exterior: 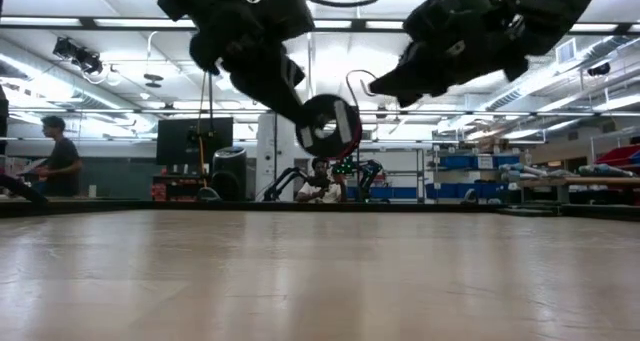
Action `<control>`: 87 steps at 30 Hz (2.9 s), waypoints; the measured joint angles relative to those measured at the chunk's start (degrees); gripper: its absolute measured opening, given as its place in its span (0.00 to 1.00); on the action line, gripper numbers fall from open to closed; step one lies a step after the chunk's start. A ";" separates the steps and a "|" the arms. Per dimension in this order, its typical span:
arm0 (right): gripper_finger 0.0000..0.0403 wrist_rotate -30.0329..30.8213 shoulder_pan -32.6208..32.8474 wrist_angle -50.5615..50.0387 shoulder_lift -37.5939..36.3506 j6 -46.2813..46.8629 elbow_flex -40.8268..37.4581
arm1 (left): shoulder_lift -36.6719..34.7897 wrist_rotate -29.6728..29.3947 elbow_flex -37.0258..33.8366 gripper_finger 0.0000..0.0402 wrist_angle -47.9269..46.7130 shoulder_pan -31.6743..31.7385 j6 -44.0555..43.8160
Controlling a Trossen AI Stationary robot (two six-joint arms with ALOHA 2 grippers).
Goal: Coil cords
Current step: Uncoil the red wire cable from the black spool
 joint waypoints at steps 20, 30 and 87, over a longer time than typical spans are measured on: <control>0.00 14.92 4.32 8.16 3.49 9.74 -9.29 | -2.32 2.25 0.15 0.00 13.26 -0.07 7.88; 0.00 18.80 1.35 25.52 8.77 15.60 -5.52 | -2.16 11.40 -0.46 0.00 18.70 -0.12 7.17; 0.28 5.87 5.55 -28.51 -4.51 19.71 -0.31 | -2.23 -1.83 0.02 0.00 0.62 0.37 7.90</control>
